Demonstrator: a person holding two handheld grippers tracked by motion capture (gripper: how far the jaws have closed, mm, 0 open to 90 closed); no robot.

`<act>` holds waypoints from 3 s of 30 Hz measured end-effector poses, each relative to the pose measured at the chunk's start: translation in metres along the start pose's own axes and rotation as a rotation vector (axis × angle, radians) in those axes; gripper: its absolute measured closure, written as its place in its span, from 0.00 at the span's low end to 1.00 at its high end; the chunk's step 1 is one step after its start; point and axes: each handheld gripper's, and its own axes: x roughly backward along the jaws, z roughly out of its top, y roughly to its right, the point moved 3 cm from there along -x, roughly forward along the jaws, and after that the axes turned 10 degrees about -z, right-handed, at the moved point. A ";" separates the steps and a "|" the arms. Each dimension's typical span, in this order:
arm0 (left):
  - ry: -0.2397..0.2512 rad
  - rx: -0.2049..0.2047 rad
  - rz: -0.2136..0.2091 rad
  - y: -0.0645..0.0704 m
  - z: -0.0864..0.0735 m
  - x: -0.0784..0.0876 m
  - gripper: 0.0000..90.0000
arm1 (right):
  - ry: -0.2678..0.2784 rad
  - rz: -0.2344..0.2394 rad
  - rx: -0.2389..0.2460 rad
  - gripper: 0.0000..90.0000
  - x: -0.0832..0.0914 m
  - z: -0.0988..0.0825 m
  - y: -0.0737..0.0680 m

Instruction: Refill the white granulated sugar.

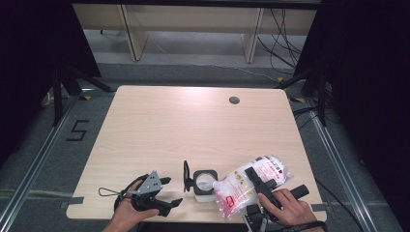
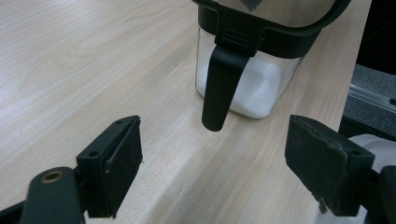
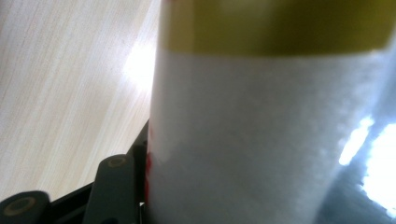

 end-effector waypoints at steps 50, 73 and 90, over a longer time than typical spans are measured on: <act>-0.002 -0.003 0.004 -0.001 0.000 0.002 0.21 | -0.017 -0.001 -0.011 0.52 0.003 -0.001 -0.001; -0.001 0.006 0.005 -0.001 0.000 0.002 0.21 | -0.020 0.002 0.028 0.52 0.003 0.001 0.001; 0.000 0.004 0.004 -0.001 0.000 0.002 0.21 | -0.010 -0.001 0.048 0.52 0.003 0.002 0.004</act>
